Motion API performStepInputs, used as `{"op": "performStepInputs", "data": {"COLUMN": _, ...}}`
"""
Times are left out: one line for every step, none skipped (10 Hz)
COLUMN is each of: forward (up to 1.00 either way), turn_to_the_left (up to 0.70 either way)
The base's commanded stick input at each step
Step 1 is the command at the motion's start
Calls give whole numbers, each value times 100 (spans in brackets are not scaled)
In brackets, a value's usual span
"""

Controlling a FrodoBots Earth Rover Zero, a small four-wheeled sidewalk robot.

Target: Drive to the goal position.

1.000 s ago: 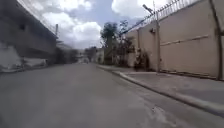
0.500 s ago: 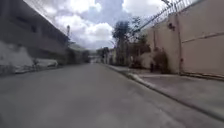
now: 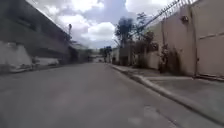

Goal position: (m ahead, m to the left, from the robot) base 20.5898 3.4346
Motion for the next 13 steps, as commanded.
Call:
{"op": "performStepInputs", "data": {"forward": 100, "turn_to_the_left": 0}}
{"op": "performStepInputs", "data": {"forward": 100, "turn_to_the_left": 0}}
{"op": "performStepInputs", "data": {"forward": 100, "turn_to_the_left": 2}}
{"op": "performStepInputs", "data": {"forward": 100, "turn_to_the_left": 34}}
{"op": "performStepInputs", "data": {"forward": 100, "turn_to_the_left": 35}}
{"op": "performStepInputs", "data": {"forward": 100, "turn_to_the_left": 32}}
{"op": "performStepInputs", "data": {"forward": 100, "turn_to_the_left": 14}}
{"op": "performStepInputs", "data": {"forward": 100, "turn_to_the_left": -2}}
{"op": "performStepInputs", "data": {"forward": 100, "turn_to_the_left": -3}}
{"op": "performStepInputs", "data": {"forward": 100, "turn_to_the_left": -2}}
{"op": "performStepInputs", "data": {"forward": 100, "turn_to_the_left": -2}}
{"op": "performStepInputs", "data": {"forward": 100, "turn_to_the_left": -2}}
{"op": "performStepInputs", "data": {"forward": 100, "turn_to_the_left": 0}}
